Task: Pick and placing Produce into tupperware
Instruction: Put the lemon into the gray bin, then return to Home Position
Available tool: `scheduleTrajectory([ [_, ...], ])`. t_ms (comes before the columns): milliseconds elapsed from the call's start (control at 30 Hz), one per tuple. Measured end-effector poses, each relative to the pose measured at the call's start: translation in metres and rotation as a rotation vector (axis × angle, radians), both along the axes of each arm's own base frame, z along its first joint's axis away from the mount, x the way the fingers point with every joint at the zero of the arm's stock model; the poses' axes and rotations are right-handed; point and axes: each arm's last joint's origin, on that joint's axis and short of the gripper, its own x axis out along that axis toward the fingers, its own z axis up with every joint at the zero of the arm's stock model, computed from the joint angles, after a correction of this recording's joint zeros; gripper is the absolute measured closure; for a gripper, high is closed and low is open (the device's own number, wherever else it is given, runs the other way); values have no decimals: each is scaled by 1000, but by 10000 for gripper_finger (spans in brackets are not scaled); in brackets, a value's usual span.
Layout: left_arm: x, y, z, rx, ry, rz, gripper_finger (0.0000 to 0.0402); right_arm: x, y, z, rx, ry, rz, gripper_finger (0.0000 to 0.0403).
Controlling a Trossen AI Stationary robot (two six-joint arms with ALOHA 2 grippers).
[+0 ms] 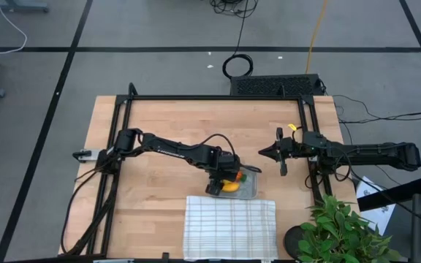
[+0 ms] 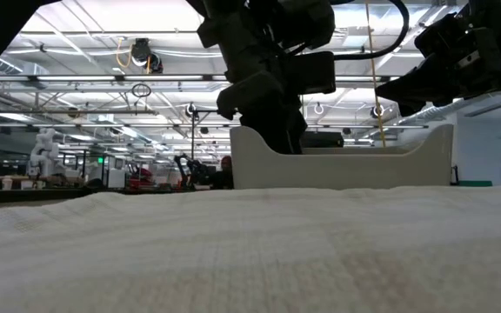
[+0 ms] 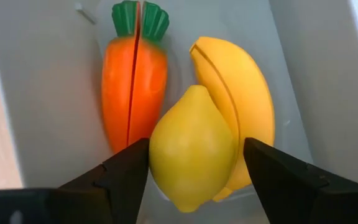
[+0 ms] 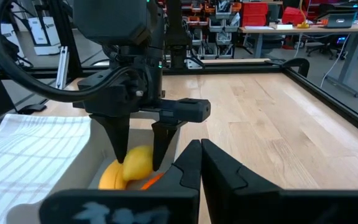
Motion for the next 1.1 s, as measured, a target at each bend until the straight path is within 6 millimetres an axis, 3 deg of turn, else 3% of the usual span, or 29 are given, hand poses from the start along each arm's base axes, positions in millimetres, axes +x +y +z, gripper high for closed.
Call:
scheduleTrajectory([
  [233, 0, 0, 7, 10, 9, -18, 133, 0, 0, 0, 0, 0, 0, 403],
  [667, 12, -3, 65, 79, -61, -56, 138, 0, 0, 0, 3, 0, 0, 403],
  [800, 12, -3, 79, 102, -74, -62, 197, 0, 0, 0, 2, 0, 0, 403],
  [1000, 9, 2, 91, 113, -48, -11, 372, 0, 0, 0, 0, 0, 0, 403],
  [1100, 8, 4, 97, 138, -41, -21, 387, 0, 0, 0, 0, 0, 0, 403],
])
